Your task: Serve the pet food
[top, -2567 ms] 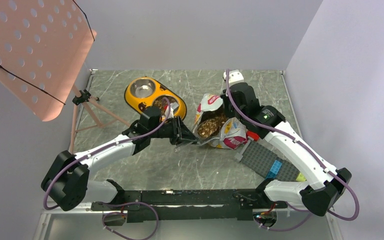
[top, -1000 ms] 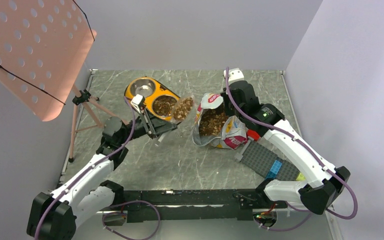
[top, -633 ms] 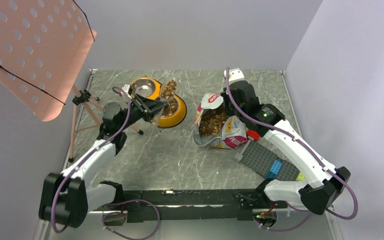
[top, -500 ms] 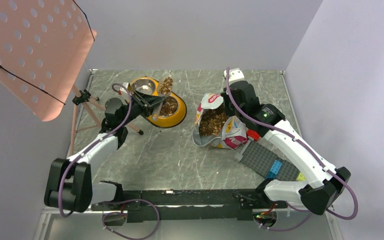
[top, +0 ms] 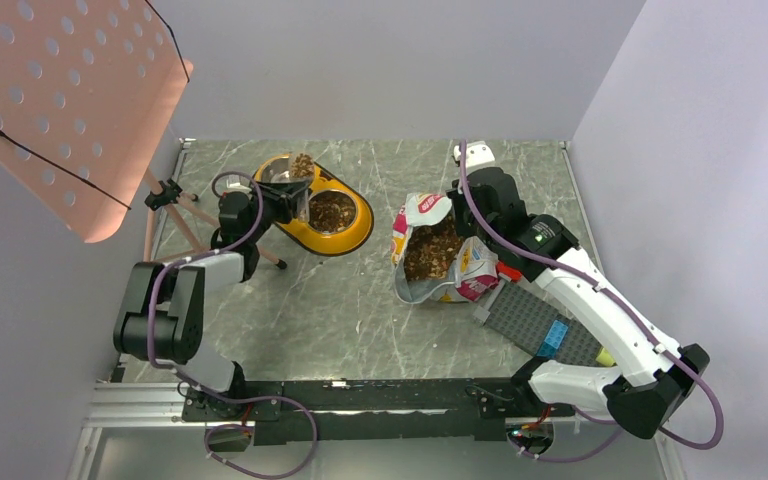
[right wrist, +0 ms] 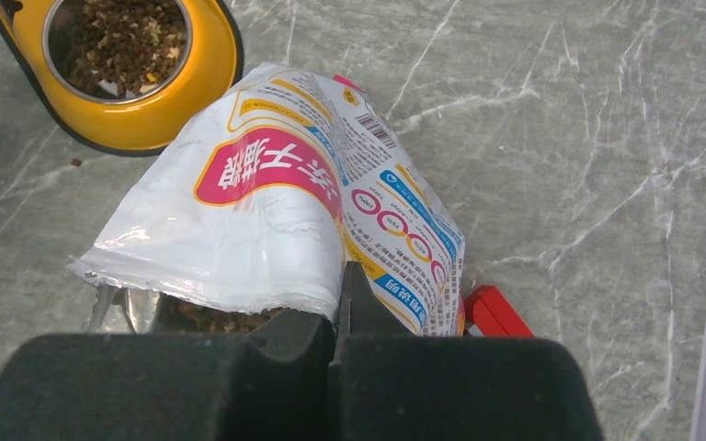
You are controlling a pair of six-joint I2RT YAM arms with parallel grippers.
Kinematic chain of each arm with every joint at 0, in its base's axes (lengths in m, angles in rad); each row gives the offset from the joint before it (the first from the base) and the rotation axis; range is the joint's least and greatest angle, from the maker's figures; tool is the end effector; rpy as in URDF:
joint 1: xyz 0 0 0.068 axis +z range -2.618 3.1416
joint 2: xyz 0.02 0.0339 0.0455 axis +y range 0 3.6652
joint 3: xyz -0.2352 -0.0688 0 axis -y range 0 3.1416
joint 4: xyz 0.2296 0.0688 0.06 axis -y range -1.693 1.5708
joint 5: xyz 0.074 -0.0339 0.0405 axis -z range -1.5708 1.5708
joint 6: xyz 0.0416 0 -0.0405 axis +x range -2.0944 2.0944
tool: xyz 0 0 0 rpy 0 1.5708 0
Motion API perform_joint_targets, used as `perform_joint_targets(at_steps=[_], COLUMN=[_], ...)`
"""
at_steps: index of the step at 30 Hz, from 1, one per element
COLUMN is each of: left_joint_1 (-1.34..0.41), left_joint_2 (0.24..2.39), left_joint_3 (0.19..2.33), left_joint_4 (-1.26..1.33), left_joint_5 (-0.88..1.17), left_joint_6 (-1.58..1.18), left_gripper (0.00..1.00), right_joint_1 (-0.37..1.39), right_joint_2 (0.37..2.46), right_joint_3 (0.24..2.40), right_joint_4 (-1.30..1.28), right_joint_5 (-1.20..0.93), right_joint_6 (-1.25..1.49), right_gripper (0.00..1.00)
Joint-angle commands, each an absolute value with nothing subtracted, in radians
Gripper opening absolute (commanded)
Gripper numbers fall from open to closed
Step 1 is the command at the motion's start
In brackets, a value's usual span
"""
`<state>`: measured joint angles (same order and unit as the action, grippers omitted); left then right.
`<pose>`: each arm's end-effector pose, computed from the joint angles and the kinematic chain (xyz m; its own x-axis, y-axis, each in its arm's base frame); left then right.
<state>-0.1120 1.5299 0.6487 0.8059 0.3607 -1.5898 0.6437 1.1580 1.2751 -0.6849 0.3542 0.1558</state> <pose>0.3117 -0.0498 0.2010 -0.4528 -0.8905 0.0455 -0.0834 -0.0085 -0.9965 0.2022 0.1337 0.3546 -0.4760 -0.1752 -0.8618 -0.2583 0.9646 -0.0534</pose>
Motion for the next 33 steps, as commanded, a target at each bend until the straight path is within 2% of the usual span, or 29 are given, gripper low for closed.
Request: perform_joint_targets(at_steps=[1,12,19,25,33], left_joint_1=[-0.109,-0.124,-0.126,-0.132,-0.133], left_joint_2=[1.558,1.521,1.593,1.63,1.64], left_joint_3=[0.734,0.79,0.91,1.051,1.131], left_joint_4=[0.869,0.516,0.413,0.134,-0.07], left_joint_5=[0.232,0.011,0.022,0.065,0.073], left_joint_6=[-1.638,-1.771,-1.823,-1.918,-2.024], left_gripper=[0.0,0.0,0.0,0.0,0.0], right_joint_1=[0.634,0.63,0.628,0.626,0.623], right_joint_2=[1.072,1.085,1.084,1.079,1.076], right_joint_3=[1.31,1.314,1.307,1.31,1.313], right_joint_4=[-0.573,-0.557,-0.553,-0.554,-0.552], right_joint_5=[0.401,0.382,0.382,0.393,0.399], right_joint_6=[0.144,0.146,0.146,0.137,0.135], right_gripper=[0.0,0.0,0.0,0.0,0.0])
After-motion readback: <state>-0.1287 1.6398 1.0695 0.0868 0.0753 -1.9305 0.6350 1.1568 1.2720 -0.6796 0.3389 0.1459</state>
